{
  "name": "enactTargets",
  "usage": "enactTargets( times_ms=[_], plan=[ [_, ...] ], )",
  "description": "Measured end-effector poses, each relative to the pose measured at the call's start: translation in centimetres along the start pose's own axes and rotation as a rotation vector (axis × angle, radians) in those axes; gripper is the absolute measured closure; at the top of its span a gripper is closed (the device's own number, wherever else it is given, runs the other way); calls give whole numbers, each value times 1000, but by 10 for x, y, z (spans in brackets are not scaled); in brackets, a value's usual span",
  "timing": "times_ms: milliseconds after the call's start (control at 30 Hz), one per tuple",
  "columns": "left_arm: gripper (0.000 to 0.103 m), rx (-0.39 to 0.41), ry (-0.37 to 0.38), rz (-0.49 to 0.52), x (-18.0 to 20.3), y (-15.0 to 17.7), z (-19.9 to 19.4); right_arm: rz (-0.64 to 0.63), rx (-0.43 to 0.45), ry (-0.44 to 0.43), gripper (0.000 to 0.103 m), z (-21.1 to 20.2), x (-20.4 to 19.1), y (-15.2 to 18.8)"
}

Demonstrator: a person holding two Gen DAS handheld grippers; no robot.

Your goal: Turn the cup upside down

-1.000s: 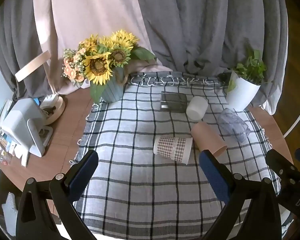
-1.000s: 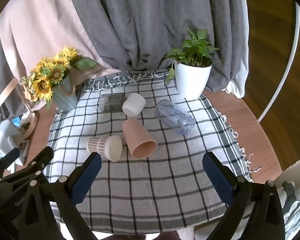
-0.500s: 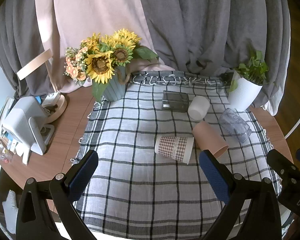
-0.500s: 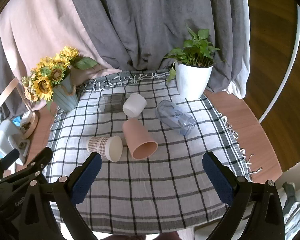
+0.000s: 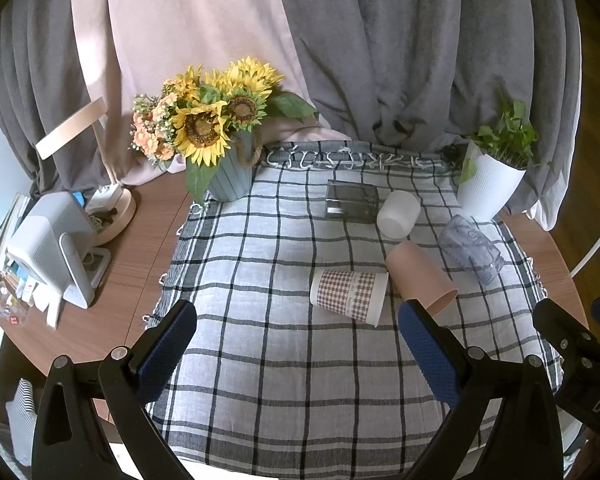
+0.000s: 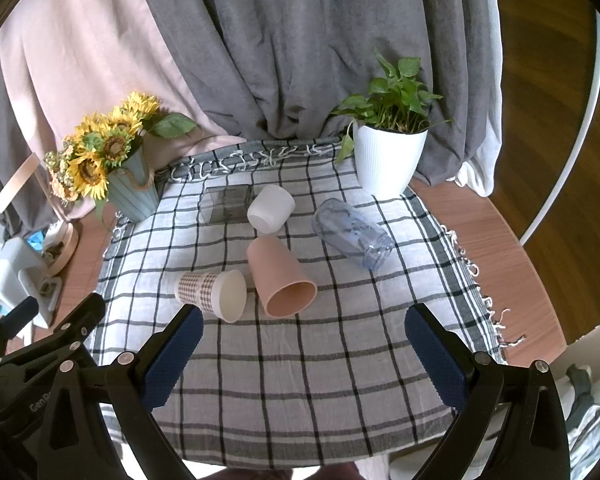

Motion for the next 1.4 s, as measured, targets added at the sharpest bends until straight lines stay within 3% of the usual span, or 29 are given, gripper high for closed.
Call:
enactTargets(
  times_ms=[1400],
  plan=[
    [0, -5, -13, 0, -4, 4, -3, -1, -1, -3, 2, 3, -1, 0]
  ],
)
Point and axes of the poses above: each gripper's, at about its wrist camera, not at the fingertips, and z roughly the way its jaws point, x to its right, y to its underside, the point moved 4 cm from there along z, roughly the way its jaws point, and after that the axes turned 11 degrees about -z, right-handed, at the moved point
